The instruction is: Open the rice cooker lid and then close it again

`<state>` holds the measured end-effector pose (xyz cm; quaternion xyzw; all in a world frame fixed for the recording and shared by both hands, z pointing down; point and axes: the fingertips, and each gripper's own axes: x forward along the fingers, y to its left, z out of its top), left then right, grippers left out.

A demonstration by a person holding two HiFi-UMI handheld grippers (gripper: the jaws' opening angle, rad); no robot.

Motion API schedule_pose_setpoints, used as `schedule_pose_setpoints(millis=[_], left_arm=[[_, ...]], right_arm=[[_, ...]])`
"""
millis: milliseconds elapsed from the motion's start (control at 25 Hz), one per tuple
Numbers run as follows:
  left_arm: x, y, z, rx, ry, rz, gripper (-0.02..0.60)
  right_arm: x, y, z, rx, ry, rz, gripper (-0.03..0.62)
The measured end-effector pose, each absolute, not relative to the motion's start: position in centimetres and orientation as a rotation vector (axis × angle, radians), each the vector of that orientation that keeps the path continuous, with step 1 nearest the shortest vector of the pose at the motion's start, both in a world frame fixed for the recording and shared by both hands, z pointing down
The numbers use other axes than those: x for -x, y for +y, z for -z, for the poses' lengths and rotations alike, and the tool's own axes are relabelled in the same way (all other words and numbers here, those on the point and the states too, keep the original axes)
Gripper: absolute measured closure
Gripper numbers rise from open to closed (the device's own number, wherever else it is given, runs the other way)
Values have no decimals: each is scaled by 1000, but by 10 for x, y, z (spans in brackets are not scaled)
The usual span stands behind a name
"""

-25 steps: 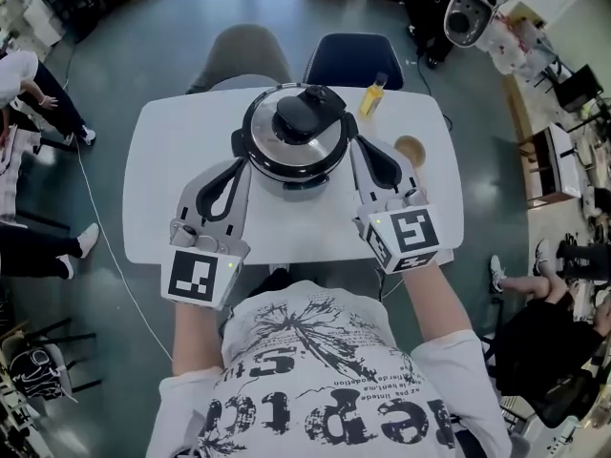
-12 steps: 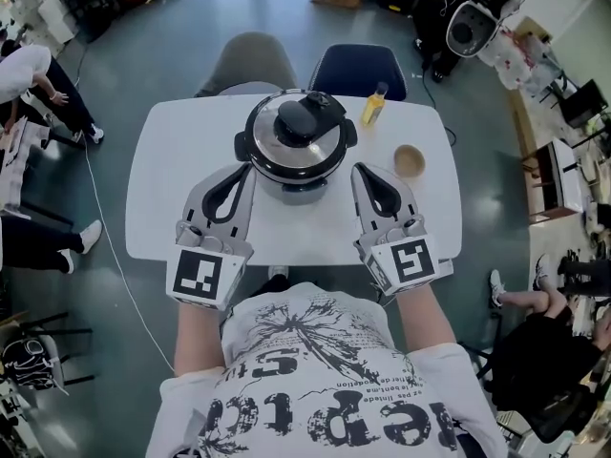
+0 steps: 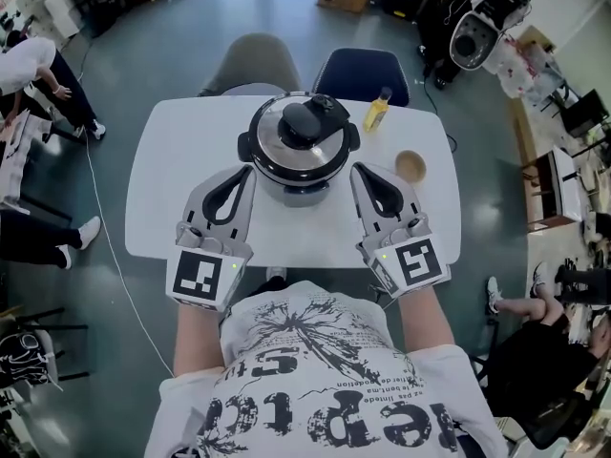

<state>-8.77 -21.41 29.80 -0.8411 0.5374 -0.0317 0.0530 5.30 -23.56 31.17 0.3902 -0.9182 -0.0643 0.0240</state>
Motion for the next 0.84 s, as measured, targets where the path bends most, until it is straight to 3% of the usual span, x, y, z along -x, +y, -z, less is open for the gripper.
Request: schedule_pose_setpoints(millis=[840], left_arm=[[93,-211,-311,2561,1646,186,569]], right_arm=[[-56,-240,-320,-1290,-2794,137,583]])
